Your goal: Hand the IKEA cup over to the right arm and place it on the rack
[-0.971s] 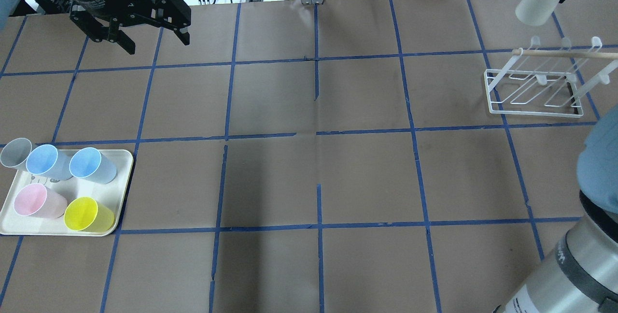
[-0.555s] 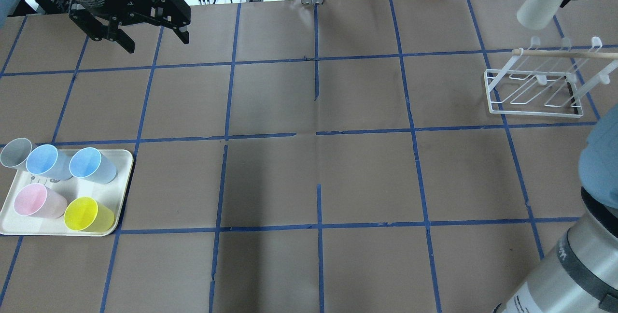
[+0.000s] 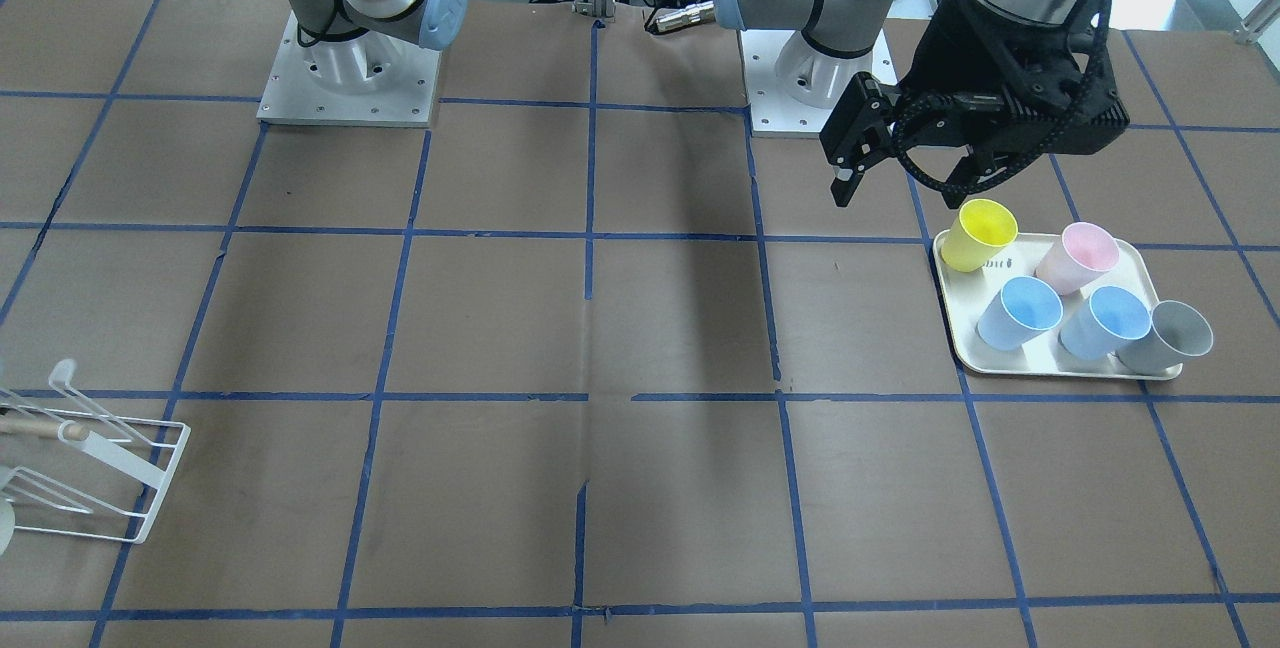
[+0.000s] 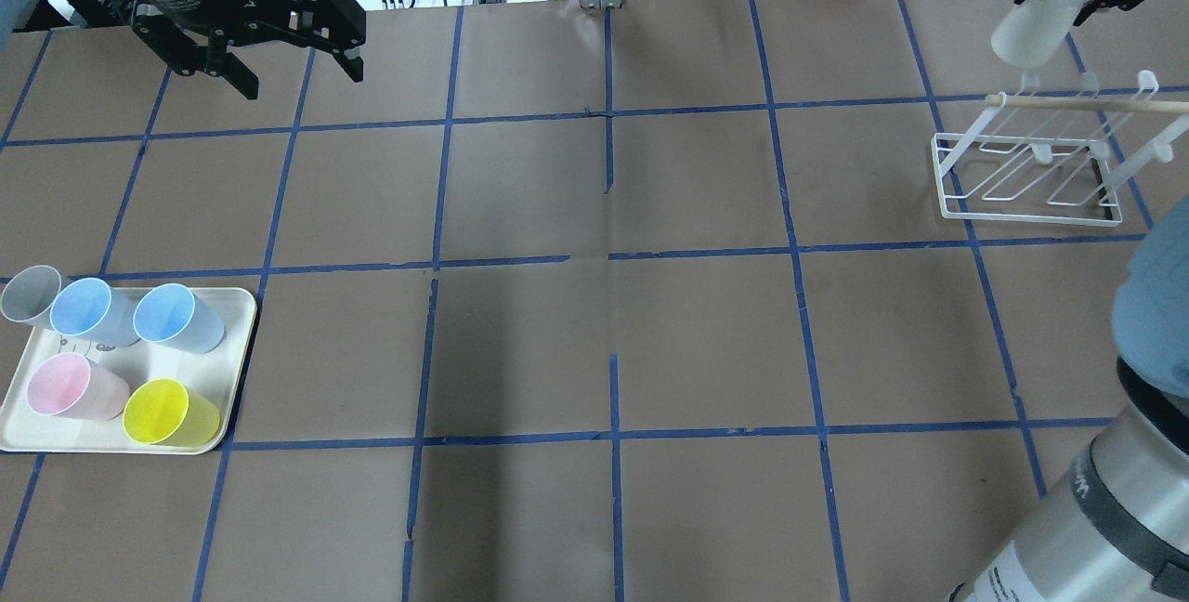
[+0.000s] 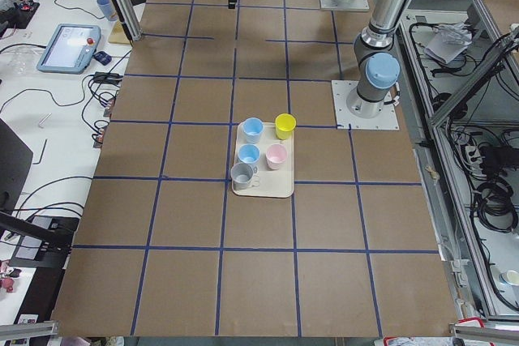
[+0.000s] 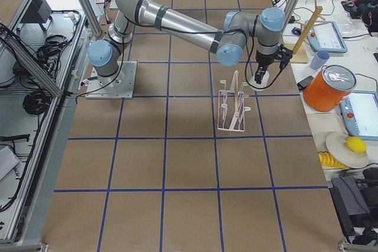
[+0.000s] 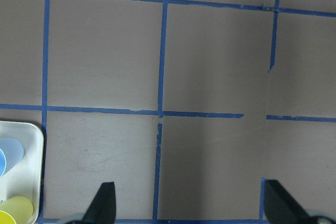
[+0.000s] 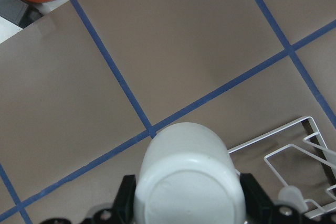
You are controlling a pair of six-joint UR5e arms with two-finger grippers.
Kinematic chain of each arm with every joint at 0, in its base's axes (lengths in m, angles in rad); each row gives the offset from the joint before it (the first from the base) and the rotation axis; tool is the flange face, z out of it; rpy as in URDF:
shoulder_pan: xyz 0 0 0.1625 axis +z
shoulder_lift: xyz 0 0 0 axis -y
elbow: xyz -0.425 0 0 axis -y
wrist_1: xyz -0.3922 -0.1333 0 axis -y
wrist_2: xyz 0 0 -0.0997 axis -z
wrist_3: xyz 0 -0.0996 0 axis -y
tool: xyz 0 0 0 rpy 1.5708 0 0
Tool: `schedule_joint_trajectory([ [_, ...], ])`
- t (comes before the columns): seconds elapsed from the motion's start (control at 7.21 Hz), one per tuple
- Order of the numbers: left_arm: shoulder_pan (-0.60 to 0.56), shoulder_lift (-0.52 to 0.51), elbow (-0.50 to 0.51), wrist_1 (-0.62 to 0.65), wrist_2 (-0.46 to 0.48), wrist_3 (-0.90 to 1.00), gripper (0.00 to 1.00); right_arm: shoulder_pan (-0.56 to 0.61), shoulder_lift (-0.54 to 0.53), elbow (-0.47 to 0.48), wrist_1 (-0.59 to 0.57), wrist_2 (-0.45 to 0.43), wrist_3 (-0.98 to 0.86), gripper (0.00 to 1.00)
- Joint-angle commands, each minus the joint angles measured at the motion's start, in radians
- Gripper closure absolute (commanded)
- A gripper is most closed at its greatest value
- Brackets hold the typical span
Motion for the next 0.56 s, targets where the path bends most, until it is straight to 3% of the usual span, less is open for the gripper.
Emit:
schedule_joint_trajectory([
  [0.0, 0.001, 0.0, -0.001, 0.001, 0.0, 0.0, 0.0, 0.002, -0.001, 0.004, 0.03, 0.003, -0.006, 1.0],
  [0.42, 0.001, 0.0, -0.002, 0.001, 0.0, 0.0, 0.0, 0.002, -0.001, 0.004, 0.051, -0.005, -0.012, 1.0],
])
